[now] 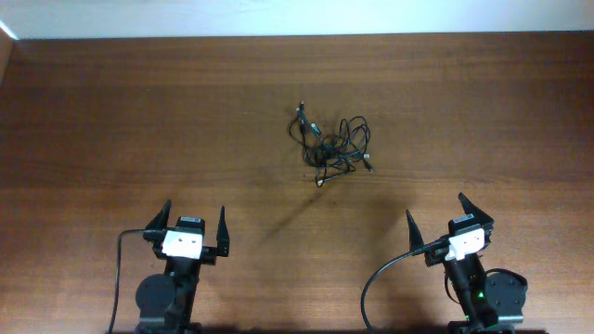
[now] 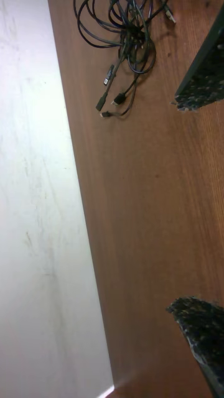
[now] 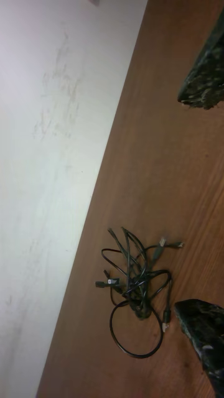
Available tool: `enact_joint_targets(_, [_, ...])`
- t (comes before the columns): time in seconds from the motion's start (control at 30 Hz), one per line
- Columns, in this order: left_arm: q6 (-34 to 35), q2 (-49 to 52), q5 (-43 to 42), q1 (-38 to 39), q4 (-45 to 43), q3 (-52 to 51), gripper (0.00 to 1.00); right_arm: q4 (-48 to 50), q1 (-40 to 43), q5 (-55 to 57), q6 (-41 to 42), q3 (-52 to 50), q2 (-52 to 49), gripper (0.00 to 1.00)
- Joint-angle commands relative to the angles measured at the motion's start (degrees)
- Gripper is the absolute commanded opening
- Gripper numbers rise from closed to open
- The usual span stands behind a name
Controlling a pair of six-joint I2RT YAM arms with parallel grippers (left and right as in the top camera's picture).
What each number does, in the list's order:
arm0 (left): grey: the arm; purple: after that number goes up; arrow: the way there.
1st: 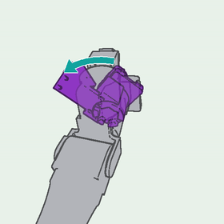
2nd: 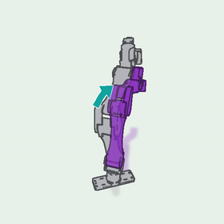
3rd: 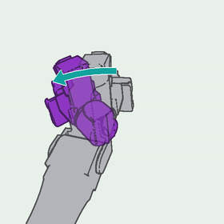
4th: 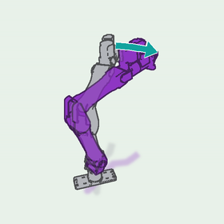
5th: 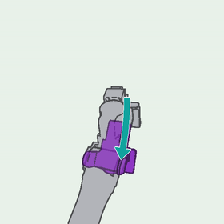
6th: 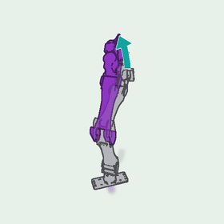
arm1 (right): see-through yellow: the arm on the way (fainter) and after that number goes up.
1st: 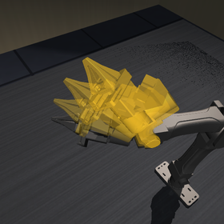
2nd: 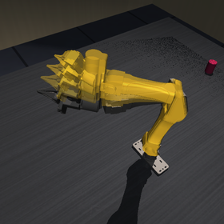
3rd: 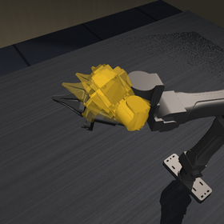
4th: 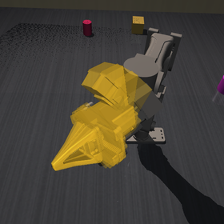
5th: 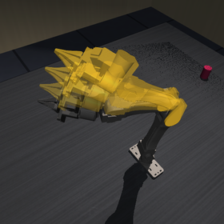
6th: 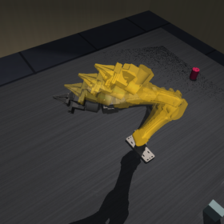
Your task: Untangle cables
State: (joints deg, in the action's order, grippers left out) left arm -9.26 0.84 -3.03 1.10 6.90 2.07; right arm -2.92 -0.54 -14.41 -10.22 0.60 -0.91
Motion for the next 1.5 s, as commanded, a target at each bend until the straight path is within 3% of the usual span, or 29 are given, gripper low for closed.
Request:
enact_joint_targets(0.0, [-0.72,-0.5,-0.2,0.24,0.04,-0.33,0.99,-0.28,0.24,-0.31,0.59,-0.28,0.37,0.99])
enact_joint_targets(1.47, [-0.72,-0.5,-0.24,0.24,0.04,-0.31,0.99,-0.33,0.24,1.4,0.57,-0.26,0.33,0.99])
